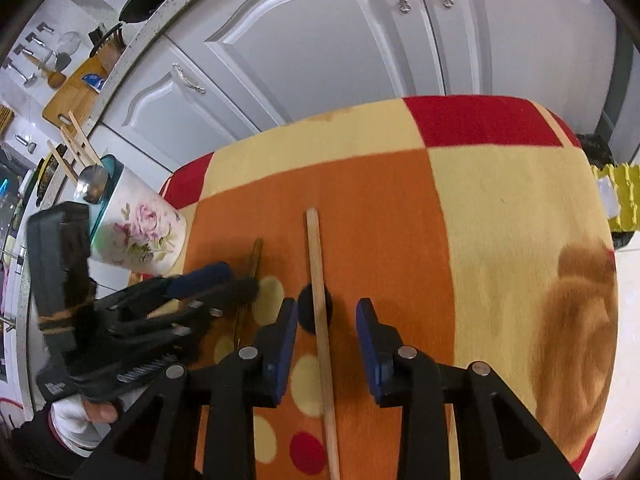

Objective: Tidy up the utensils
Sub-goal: 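Grasp the last chopstick with the right tool while the left grasps the fork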

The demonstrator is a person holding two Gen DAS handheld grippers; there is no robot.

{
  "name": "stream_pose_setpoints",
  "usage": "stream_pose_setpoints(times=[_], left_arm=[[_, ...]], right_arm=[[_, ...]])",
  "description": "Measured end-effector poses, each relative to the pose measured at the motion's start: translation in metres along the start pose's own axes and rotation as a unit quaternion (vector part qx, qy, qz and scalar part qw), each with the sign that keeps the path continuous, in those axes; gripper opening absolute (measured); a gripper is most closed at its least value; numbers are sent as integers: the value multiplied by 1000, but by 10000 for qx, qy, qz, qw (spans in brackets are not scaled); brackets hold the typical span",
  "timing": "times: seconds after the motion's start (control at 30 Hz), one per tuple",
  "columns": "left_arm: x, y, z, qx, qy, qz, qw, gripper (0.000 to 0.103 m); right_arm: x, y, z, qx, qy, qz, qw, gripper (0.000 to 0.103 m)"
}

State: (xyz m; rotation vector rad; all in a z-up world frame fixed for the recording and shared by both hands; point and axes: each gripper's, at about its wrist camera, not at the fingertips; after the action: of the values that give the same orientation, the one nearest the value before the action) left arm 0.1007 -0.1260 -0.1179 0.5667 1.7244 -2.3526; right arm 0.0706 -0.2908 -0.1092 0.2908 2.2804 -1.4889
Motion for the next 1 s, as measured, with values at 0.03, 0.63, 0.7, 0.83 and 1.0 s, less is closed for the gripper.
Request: stream_pose_setpoints(times=[0.03, 0.63, 0.7, 0.83, 1.0], left_arm=[[-1, 2, 1, -95, 42, -23, 9999, 16], [12, -28, -10, -104, 21, 349, 9993, 6], [14, -39, -9, -63, 49, 452, 9989, 6], [18, -58, -9, -13, 109, 645, 9979, 6], [25, -81, -14, 172, 31, 786, 9968, 6]], right_arm=[[-4, 2, -1, 16, -41, 1, 10000, 29], [-42, 52, -26, 479, -884, -244, 9946, 8], [-39, 39, -25, 374, -896, -142, 9952, 8], [-34, 13, -32, 247, -978, 42, 9949, 8], [-28, -14, -41, 38, -976, 257, 9949, 8]])
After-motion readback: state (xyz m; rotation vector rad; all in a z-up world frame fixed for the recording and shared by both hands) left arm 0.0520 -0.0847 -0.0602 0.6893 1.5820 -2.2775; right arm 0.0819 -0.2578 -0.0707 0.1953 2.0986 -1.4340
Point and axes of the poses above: each gripper's, at about its wrist camera, not at the fingertips, and y roughly the way its jaws point, z to its right, x to its underside, and after that the axes turned 10 degrees about -y, right-handed
